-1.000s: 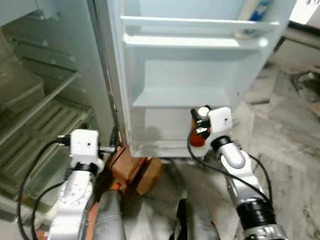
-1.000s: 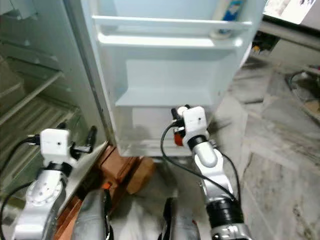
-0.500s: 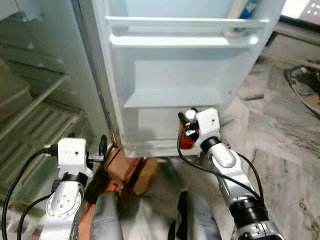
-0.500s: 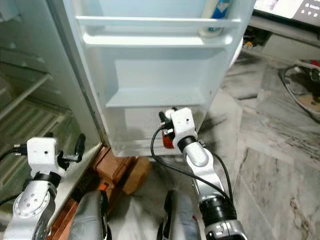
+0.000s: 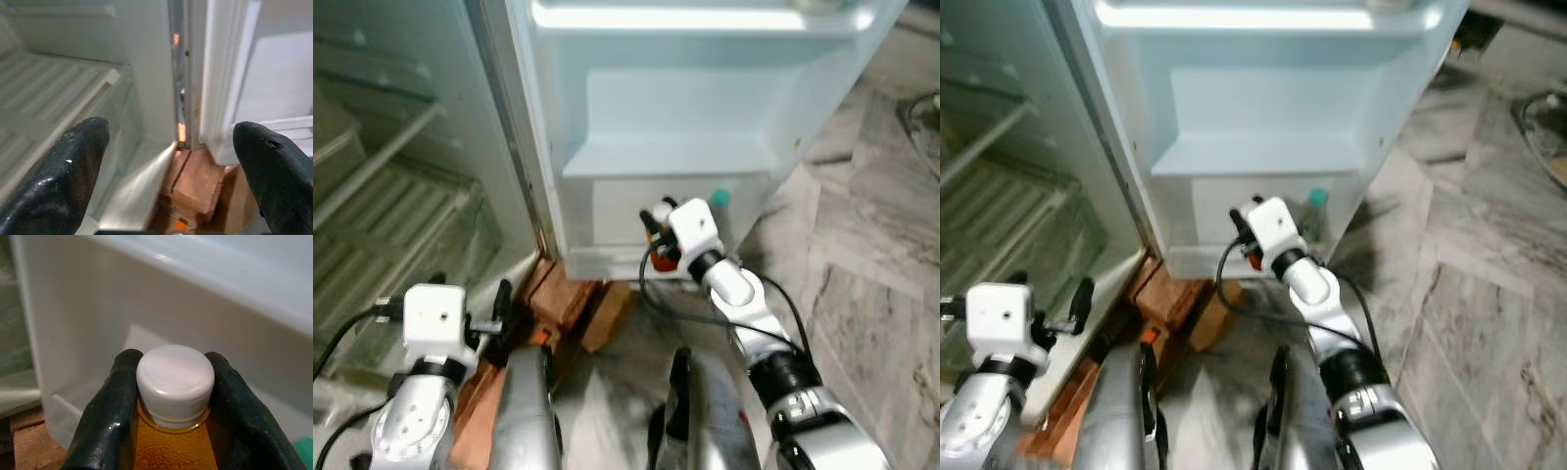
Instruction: Restocking fridge
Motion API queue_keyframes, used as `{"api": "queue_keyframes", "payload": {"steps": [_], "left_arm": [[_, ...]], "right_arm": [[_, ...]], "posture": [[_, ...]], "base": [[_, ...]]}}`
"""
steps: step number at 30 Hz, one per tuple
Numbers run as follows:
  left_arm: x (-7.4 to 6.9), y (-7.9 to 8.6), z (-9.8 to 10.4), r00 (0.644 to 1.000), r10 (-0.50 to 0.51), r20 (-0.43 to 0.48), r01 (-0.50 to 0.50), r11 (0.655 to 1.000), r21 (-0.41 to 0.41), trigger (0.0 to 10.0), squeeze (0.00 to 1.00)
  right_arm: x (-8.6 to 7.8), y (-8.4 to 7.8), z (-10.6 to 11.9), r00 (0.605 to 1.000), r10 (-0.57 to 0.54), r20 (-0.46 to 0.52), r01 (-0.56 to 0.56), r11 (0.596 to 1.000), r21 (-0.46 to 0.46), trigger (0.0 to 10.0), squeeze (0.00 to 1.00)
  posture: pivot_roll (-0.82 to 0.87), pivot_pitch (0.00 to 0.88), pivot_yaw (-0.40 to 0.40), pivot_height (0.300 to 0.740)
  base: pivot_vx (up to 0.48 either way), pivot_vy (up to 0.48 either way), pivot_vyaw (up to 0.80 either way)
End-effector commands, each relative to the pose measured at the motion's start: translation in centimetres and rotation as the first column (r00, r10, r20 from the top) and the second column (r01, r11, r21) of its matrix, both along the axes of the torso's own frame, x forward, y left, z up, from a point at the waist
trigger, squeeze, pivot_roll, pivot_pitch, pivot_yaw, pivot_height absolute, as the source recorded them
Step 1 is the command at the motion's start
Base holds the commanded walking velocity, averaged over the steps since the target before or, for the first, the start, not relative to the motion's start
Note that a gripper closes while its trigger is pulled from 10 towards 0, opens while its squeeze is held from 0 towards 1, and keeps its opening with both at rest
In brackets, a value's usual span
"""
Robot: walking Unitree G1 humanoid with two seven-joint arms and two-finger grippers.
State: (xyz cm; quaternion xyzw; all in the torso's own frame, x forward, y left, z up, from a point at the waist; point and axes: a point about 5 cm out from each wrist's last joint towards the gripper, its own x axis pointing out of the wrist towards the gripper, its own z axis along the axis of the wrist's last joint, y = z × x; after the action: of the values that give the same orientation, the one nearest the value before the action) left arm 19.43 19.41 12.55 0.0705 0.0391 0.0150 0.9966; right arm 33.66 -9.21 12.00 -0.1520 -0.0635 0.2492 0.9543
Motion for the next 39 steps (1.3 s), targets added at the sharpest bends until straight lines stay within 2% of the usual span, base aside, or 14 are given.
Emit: {"api": "queue_keyframes", "payload": {"steps": [1, 2, 4, 7, 11, 21, 27, 35, 37, 39], "left_arm": [[-0.3, 0.2, 0.9, 1.0, 0.01, 0.023, -0.01, 1.0, 0.005, 10.0, 0.0], [-0.5, 0.3, 1.4, 0.999, 0.017, 0.027, -0.017, 1.0, 0.016, 10.0, 0.0], [-0.7, 0.4, 1.6, 1.0, 0.019, 0.025, -0.019, 1.0, 0.018, 10.0, 0.0], [-1.0, 0.4, 1.6, 1.0, 0.018, 0.02, -0.019, 1.0, 0.019, 10.0, 0.0], [-1.6, 0.3, 1.8, 1.0, 0.016, 0.004, -0.016, 1.0, 0.018, 10.0, 0.0], [-3.0, 0.3, 2.3, 0.999, 0.017, -0.036, -0.016, 1.0, 0.021, 10.0, 0.0], [-3.6, 0.0, 2.6, 0.999, 0.005, -0.054, -0.004, 1.0, 0.021, 10.0, 0.0], [-3.6, 0.0, 3.1, 0.998, -0.002, -0.06, 0.004, 1.0, 0.03, 10.0, 0.0], [-3.5, -0.1, 3.1, 0.998, -0.007, -0.064, 0.009, 0.999, 0.031, 10.0, 0.0], [-3.4, -0.1, 3.1, 0.998, -0.009, -0.064, 0.011, 0.999, 0.031, 10.0, 0.0]], "right_arm": [[0.5, 0.2, 1.2, 0.997, 0.027, 0.071, -0.026, 0.999, -0.023, 10.0, 0.0], [1.3, 0.1, 2.1, 0.991, 0.021, 0.13, -0.012, 0.998, -0.064, 10.0, 0.0], [1.8, 0.0, 2.6, 0.986, 0.017, 0.164, -0.002, 0.996, -0.091, 10.0, 0.0], [2.0, -0.1, 2.9, 0.985, 0.005, 0.174, 0.011, 0.996, -0.088, 10.0, 0.0], [3.0, -0.3, 4.1, 0.97, -0.026, 0.241, 0.051, 0.994, -0.096, 10.0, 0.0], [3.3, 0.1, 3.1, 0.955, -0.048, 0.292, 0.11, 0.973, -0.203, 10.0, 0.0], [3.9, 0.0, 3.4, 0.943, -0.104, 0.316, 0.175, 0.962, -0.208, 10.0, 0.0], [4.6, -1.0, 2.7, 0.948, -0.271, 0.164, 0.288, 0.953, -0.089, 10.0, 0.0], [4.9, -1.8, 2.3, 0.934, -0.352, 0.063, 0.354, 0.935, -0.015, 10.0, 0.0], [5.0, -2.3, 2.2, 0.923, -0.385, 0.021, 0.385, 0.923, 0.018, 10.0, 0.0]], "posture": [[0.26, 0.256, -0.058, 0.555], [0.27, 0.269, -0.057, 0.555], [0.27, 0.272, -0.057, 0.555], [0.28, 0.28, -0.056, 0.555], [0.29, 0.294, -0.05, 0.555], [0.33, 0.352, -0.032, 0.555], [0.34, 0.37, -0.025, 0.555], [0.35, 0.386, -0.01, 0.555], [0.35, 0.383, -0.007, 0.555], [0.35, 0.382, -0.006, 0.555]], "base": [[0.0, 0.0, 0.0], [0.0, 0.0, 0.0], [0.0, 0.0, 0.0], [0.0, 0.0, 0.0], [0.0, 0.0, 0.0], [0.0, 0.0, 0.0], [0.0, 0.0, 0.0], [0.0, 0.0, 0.0], [0.0, 0.0, 0.0], [0.0, 0.0, 0.0]]}}
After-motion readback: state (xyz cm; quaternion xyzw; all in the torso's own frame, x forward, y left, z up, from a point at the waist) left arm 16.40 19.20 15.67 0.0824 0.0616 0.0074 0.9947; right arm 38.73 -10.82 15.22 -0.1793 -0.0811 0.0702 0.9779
